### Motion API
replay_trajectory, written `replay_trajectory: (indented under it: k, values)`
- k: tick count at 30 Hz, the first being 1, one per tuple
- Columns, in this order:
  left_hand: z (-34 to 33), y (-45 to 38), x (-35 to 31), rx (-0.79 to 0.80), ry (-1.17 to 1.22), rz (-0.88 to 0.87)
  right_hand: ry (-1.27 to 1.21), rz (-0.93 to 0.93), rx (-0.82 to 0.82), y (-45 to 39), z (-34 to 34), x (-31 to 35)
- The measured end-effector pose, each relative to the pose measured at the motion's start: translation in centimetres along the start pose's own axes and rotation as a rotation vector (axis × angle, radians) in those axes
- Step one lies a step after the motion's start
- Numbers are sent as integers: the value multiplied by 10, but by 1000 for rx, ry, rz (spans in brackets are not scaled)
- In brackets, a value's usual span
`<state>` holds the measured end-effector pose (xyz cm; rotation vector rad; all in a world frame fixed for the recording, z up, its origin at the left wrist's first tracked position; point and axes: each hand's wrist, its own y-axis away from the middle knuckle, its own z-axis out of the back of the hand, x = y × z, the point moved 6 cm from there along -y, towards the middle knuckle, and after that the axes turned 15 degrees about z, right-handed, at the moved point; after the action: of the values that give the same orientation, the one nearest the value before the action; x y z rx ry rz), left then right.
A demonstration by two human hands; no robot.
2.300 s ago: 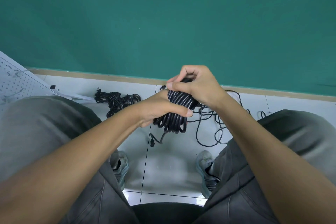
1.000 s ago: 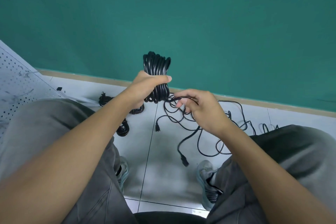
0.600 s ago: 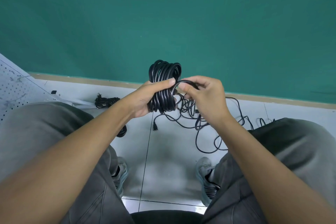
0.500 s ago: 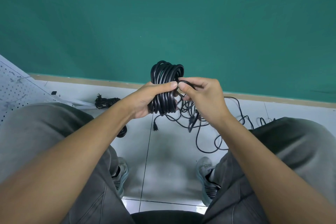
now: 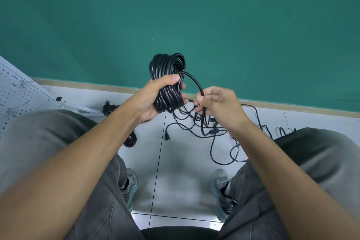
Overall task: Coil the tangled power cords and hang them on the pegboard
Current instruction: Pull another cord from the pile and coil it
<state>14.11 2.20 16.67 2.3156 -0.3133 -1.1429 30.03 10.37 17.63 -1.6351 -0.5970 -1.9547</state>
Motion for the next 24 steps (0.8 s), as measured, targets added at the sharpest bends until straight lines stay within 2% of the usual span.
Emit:
replay_trajectory:
  k: [5,10,15,21,24]
  values:
    - [6,0,-7,-17,77,-45,-161,9,14,-4,5,6]
    - [1,3,-6,18,105,-59,-135,-21,42,-8,12,2]
    - [-5,8,-10,99,134,-66,-119,-132,166,-10,16,-8]
    - [-4,9,-4,18,102,-5,-62,-256,343,-13,29,-15]
    - [-11,11,-6,94,138,-16,-76,-292,414,-9,28,-20]
